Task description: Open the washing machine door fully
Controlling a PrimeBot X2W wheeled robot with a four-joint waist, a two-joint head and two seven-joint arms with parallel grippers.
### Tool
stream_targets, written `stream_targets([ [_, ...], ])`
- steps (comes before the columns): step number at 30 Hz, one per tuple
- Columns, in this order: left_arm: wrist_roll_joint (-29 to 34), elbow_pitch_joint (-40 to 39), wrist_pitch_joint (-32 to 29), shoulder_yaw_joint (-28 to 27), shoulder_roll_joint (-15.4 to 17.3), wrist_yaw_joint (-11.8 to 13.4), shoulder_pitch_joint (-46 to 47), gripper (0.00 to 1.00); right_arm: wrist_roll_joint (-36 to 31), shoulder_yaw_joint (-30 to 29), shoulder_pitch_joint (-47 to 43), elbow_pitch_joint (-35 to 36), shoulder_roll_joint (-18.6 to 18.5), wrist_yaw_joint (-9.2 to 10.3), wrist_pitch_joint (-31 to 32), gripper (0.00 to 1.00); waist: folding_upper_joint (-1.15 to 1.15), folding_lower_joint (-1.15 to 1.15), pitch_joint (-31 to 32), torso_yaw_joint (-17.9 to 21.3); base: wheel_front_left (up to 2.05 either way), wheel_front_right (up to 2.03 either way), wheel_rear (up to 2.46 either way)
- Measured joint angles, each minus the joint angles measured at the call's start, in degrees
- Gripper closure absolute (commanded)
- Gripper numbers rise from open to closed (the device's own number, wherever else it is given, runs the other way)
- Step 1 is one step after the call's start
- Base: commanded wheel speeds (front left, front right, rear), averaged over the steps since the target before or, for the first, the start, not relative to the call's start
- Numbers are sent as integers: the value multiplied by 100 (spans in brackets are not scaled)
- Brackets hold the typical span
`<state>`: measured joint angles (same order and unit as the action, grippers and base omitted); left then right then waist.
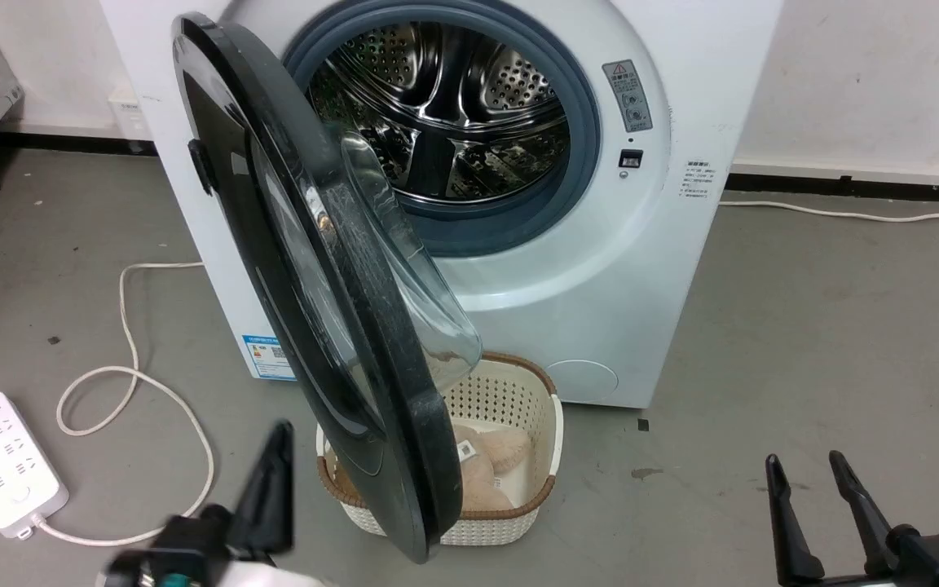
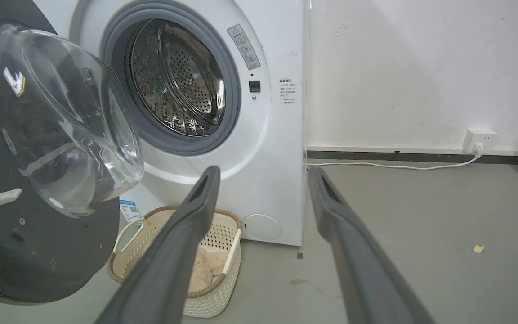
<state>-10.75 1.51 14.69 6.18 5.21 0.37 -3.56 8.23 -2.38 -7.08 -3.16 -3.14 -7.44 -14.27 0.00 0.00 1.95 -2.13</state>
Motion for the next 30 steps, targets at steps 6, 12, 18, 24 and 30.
stream_targets([
  [6,-48,-1087,0,-525,-78,209,257,100,44,20,10,-11,2,0,-5,0,0,0,-14,-4,0,0,0],
  [12,-144,-2267,7,-748,-118,358,886,100,41,-14,23,-22,4,0,-7,0,0,0,-26,-3,0,0,0],
  [18,33,-3087,-375,-298,-86,267,1366,100,42,7,37,-45,5,0,-7,0,0,0,-52,55,0,0,0],
  [24,122,-3061,-1252,760,-133,162,1370,100,43,34,67,-62,5,0,-22,0,0,0,-97,107,0,0,0],
  [30,-14,-2209,-1517,1744,-188,105,833,100,93,88,97,-127,5,0,-23,0,0,0,-143,161,0,0,0],
])
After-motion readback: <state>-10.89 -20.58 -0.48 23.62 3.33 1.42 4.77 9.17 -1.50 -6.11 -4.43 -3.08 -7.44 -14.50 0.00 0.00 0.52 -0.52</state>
